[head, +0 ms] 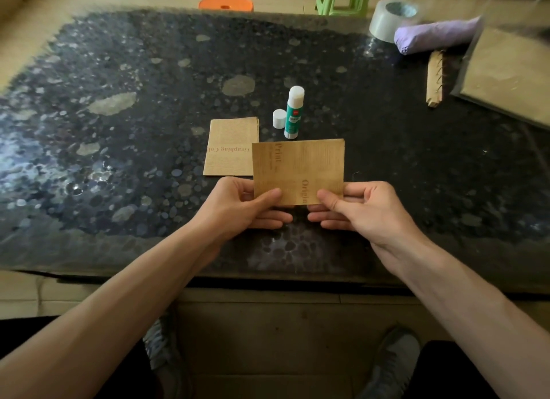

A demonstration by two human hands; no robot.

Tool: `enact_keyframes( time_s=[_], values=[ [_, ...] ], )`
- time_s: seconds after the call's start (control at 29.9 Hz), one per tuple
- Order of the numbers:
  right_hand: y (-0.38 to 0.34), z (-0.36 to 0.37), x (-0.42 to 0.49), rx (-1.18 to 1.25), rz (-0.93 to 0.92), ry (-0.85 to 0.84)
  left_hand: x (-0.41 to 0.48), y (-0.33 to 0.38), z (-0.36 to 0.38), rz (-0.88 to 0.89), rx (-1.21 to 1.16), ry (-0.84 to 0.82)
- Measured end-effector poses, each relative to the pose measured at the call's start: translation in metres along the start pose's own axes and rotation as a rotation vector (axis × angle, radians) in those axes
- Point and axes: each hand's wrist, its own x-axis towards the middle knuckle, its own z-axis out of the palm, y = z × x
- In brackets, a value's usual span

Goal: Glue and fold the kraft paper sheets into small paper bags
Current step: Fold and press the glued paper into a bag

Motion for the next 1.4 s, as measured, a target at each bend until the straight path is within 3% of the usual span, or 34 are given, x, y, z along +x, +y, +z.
enact_keyframes(
  time_s=[0.1,0.3,0.7,1.04,1.27,1.4],
  values=[
    [-0.001,-0.003,0.001,0.022,0.014,0.025,0.003,-0.001,-0.004,-0.02,0.005,0.068],
    [0.003,-0.007,0.005,-0.029,-0.019,0.135,0.007,-0.001,0.001,-0.018,-0.008,0.034],
    [-0.003,-0.064,0.03,-0.008,-0.029,0.426,0.032,0.004,0.02,0.27,0.262,0.111],
    [-0.024,-0.093,0.069,0.037,-0.041,0.524,0.047,0.003,0.033,0.315,0.284,0.095],
    [-0.022,-0.087,0.077,-0.314,-0.044,0.624,0.038,0.006,0.009,0.436,0.327,0.187],
    [-0.021,-0.085,0.072,-0.456,-0.056,0.651,0.033,0.007,-0.018,0.536,0.612,0.367]
  ],
)
